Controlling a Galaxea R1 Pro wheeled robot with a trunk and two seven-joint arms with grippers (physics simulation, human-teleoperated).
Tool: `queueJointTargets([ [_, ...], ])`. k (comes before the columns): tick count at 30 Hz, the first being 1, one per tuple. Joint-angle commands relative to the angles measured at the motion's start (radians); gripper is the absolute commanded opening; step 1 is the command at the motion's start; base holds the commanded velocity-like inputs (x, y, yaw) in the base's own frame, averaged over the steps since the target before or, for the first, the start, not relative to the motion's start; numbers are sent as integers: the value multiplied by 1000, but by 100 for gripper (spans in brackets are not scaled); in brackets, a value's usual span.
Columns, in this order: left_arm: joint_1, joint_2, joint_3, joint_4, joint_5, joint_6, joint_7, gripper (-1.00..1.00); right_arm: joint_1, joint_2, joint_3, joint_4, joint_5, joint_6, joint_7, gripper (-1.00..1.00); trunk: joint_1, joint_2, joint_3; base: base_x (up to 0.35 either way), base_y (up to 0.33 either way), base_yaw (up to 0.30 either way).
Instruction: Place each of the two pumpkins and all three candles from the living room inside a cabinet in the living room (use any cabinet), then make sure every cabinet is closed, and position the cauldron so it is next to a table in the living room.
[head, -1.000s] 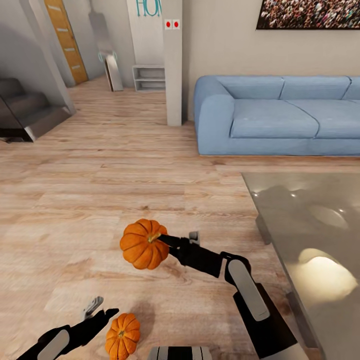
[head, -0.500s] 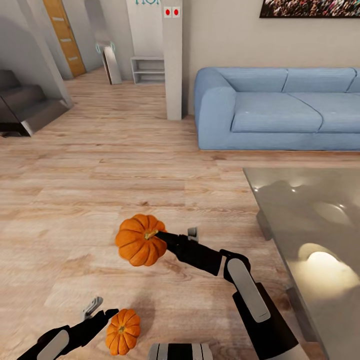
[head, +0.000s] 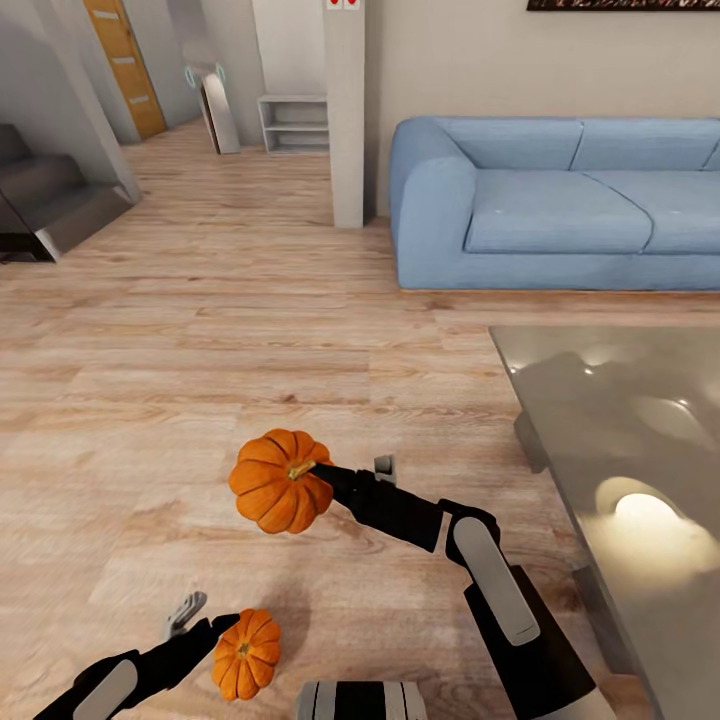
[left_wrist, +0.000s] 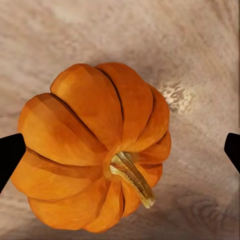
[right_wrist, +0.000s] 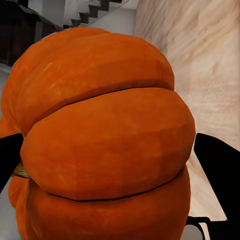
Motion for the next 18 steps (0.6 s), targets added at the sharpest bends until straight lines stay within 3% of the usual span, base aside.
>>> queueJointTargets([
  [1,-1,1,-4,0,8,3,-2,100,0,1,-1,1,3,4,4,-100,0,0,-1,0,0,0],
  [15,0,5,-3,0,8,3,-4,100,0,0,-1,10,1,-19,5,-100,5,-3,-47,0,0,0],
  [18,0,3,-3,0,8,3,-4,100,0,0,-1,8,1,-19,5,-100,5,-3,-47,0,0,0],
])
